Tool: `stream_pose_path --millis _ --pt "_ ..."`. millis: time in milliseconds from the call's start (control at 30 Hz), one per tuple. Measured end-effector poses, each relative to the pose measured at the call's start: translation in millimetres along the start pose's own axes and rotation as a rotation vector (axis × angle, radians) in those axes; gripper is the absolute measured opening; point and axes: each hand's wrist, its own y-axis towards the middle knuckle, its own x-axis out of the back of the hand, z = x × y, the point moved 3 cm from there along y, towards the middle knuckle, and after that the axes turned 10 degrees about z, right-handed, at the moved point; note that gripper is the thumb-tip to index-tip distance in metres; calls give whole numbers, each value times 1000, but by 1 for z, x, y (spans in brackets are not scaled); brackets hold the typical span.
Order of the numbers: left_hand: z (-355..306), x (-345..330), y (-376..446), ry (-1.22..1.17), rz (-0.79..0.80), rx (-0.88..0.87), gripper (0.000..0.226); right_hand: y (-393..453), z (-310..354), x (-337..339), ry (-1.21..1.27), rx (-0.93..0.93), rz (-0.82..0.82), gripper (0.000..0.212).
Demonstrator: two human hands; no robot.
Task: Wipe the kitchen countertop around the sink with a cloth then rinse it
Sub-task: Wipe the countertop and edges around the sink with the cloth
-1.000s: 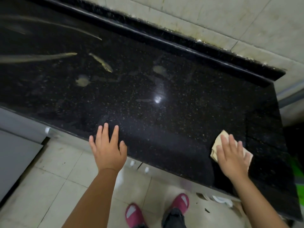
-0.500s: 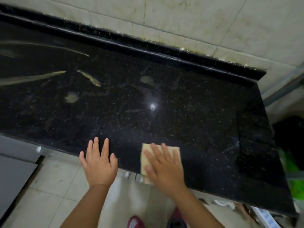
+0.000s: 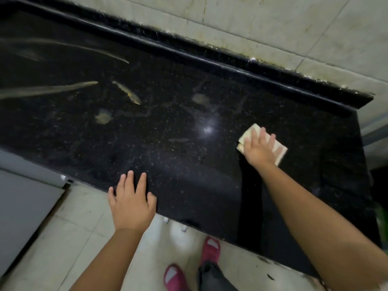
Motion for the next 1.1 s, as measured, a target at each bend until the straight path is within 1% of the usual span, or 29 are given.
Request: stream_pose_path --millis 100,167,200,233,267,300,333,367,400,433,467,533,567,600,633,700,767,800,833,867,933,1000,1033,1100 --pt "-13 16 13 38 21 107 37 5 85 -26 -172 299 104 51" --pt "-26 28 27 44 31 140 35 -11 127 -43 -314 546 158 50" --pt "-32 33 34 24 29 144 37 -21 136 -50 -366 657 203 50" --pt "-37 37 40 -7 22 146 38 -31 136 -54 -404 758 236 49" --pt "-42 39 45 -45 12 142 40 -39 126 -57 -451 873 214 48" --pt "-47 40 49 -75 -5 126 41 -47 109 -57 -501 971 149 46" --pt "-53 40 54 -98 -26 97 42 -50 87 -56 -531 1002 105 45" --pt "-59 38 59 -116 -47 66 42 -46 58 -56 -538 1005 74 45" --pt "-65 36 65 -131 -63 43 42 -39 26 -52 -555 966 84 45" --pt "-72 34 70 -138 -64 28 43 -30 -6 -45 -593 903 49 47" --pt "-80 31 75 -137 -56 18 44 -17 -36 -32 -603 811 33 49" --pt "-96 24 86 -131 -41 18 47 12 -79 5 -532 618 26 54" --pt "-102 20 90 -139 -40 44 49 28 -92 24 -479 521 6 57" --pt "-106 15 94 -151 -39 90 50 46 -101 41 -426 418 -1 55" --pt "-109 10 96 -157 -34 136 51 64 -103 54 -353 312 -2 52" --pt "-112 1 97 -141 -29 185 53 92 -88 73 -204 129 -7 49" --pt "-112 -2 99 -140 -39 195 54 112 -55 79 -78 29 -25 49" --pt "-111 -2 99 -141 -41 199 54 122 -33 78 -46 13 -10 50" --pt "-111 -2 99 -139 -40 203 54 129 -10 75 -50 33 9 50" --pt "-112 -2 99 -132 -38 205 54 134 16 67 -81 95 19 50" --pt "-113 -2 100 -124 -33 210 54 123 68 44 -160 295 33 50" --pt "-112 -1 99 -132 -37 211 54 95 109 15 -240 516 53 50" --pt "-112 -1 99 -136 -37 212 54 77 120 2 -284 611 66 51" --pt "-112 0 99 -137 -33 213 53 50 113 -16 -362 786 109 56"
